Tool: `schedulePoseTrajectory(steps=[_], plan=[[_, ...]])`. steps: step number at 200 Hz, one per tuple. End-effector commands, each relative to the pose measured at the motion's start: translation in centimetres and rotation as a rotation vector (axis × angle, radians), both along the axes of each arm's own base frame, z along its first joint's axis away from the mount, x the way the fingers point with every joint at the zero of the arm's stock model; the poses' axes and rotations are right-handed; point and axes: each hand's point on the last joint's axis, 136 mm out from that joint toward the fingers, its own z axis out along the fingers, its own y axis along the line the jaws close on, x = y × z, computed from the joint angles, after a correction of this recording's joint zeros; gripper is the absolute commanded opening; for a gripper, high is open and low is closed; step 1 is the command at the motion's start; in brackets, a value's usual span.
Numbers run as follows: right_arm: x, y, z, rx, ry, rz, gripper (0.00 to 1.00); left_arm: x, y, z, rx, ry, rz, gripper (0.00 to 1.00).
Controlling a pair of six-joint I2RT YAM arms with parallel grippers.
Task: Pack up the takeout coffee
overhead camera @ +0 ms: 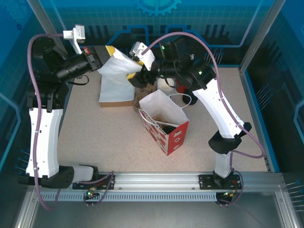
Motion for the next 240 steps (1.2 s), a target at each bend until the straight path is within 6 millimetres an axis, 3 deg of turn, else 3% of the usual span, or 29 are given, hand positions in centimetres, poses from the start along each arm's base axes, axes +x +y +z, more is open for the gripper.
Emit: schedulePoseTrajectory(steps=[1,39,46,63,100,127,180,240], plan=[[0.0,0.4,1.5,0.041,-0.029,0.01,0.57,-2.4,-0.7,2.3,-0.045,-0.032,-0.061,0.0],[-0.5,-0.8,1.9,0.04,-0.009,-0.002,0.18,-2.7,-0.6,2.4,-0.029,-0.042,-0.051,0.0],[-0.8,-1.2,2.0,0.036,-0.005,-0.003,0.12,-2.8,-0.5,2.4,-0.026,-0.046,-0.051,0.03],[-1.7,-2.4,2.3,0.022,0.006,-0.015,0.0,-3.1,-0.5,2.6,-0.023,-0.064,-0.051,0.22],[-4.0,-5.9,3.0,0.01,0.018,-0.078,0.0,-4.5,-0.1,3.3,0.005,-0.145,-0.028,0.69],[-5.8,-8.7,3.2,-0.005,0.02,-0.125,0.0,-5.5,0.6,3.3,0.039,-0.19,0.029,0.85],[-7.8,-14.0,0.5,-0.122,0.085,-0.268,0.0,-6.3,3.2,-0.2,0.119,-0.177,0.209,0.92],[-8.1,-15.6,-4.6,-0.233,0.211,-0.348,0.0,-7.0,4.3,-4.6,0.175,-0.093,0.27,0.94]])
